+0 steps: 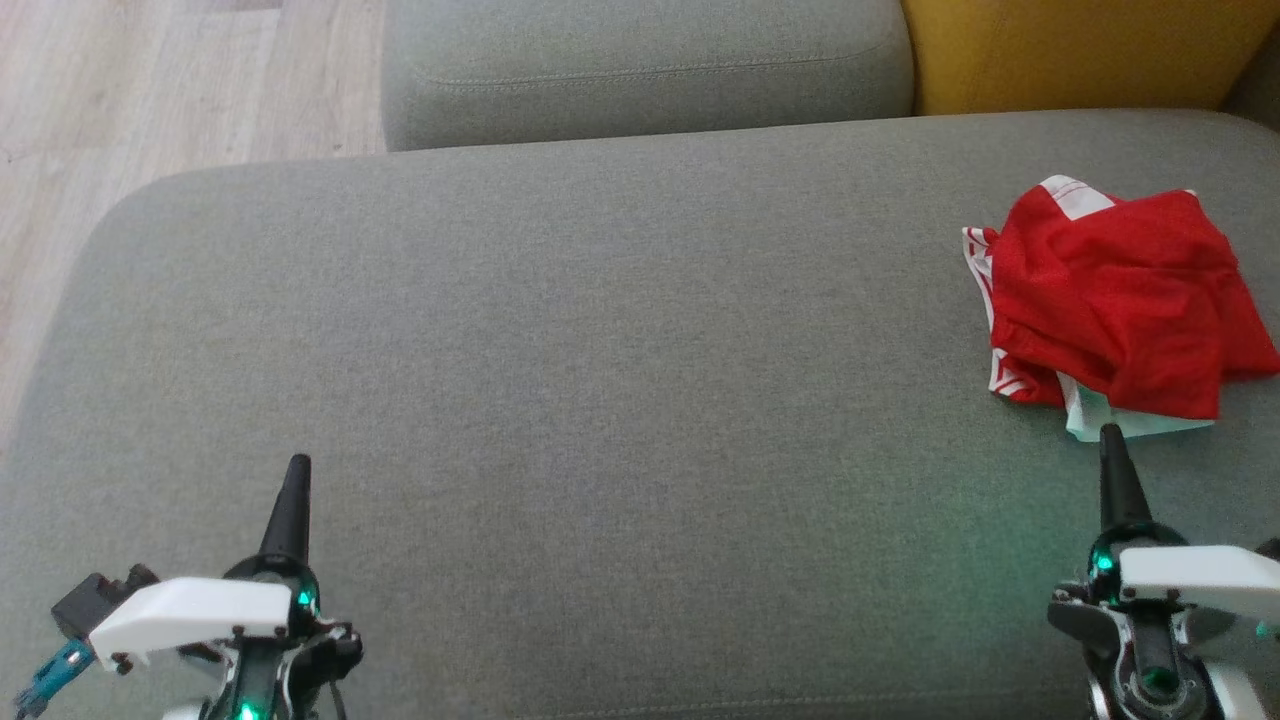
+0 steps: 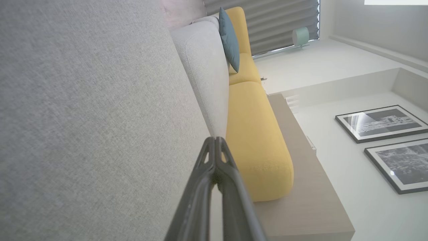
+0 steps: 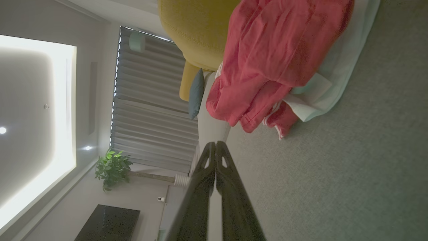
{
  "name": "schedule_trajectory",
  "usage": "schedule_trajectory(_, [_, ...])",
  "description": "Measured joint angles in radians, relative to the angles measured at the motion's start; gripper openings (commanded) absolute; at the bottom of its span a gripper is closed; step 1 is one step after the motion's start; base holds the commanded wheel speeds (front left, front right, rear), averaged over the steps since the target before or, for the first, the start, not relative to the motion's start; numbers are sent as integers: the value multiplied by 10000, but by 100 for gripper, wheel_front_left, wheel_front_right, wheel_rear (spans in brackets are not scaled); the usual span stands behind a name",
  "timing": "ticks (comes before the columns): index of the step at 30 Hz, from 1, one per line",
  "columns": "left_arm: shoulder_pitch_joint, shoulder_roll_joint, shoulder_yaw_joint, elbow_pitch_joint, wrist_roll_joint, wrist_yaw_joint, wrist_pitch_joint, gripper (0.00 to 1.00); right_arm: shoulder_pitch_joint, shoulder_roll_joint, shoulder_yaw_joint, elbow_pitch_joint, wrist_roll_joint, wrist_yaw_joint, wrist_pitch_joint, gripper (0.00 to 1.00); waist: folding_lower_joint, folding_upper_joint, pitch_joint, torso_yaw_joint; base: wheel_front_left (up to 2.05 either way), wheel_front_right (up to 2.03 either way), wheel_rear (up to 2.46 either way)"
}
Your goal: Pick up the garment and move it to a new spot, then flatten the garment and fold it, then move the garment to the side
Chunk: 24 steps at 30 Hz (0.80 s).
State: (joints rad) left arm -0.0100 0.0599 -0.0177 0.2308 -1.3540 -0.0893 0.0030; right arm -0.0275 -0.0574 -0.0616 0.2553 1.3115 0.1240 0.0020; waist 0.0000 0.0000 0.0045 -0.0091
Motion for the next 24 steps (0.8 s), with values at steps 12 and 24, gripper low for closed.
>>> schedule_trajectory(12, [-221,0,299,207,-1323,-173,320,0,-95,-6,-140,86,1517,0,385,0,0,0,-6,44,0,0,0])
schedule_trajectory(24, [-360,-2,485,378,-2629,-311,704,0,-271,-6,-328,174,2976,0,711,0,0,0,-12,88,0,0,0])
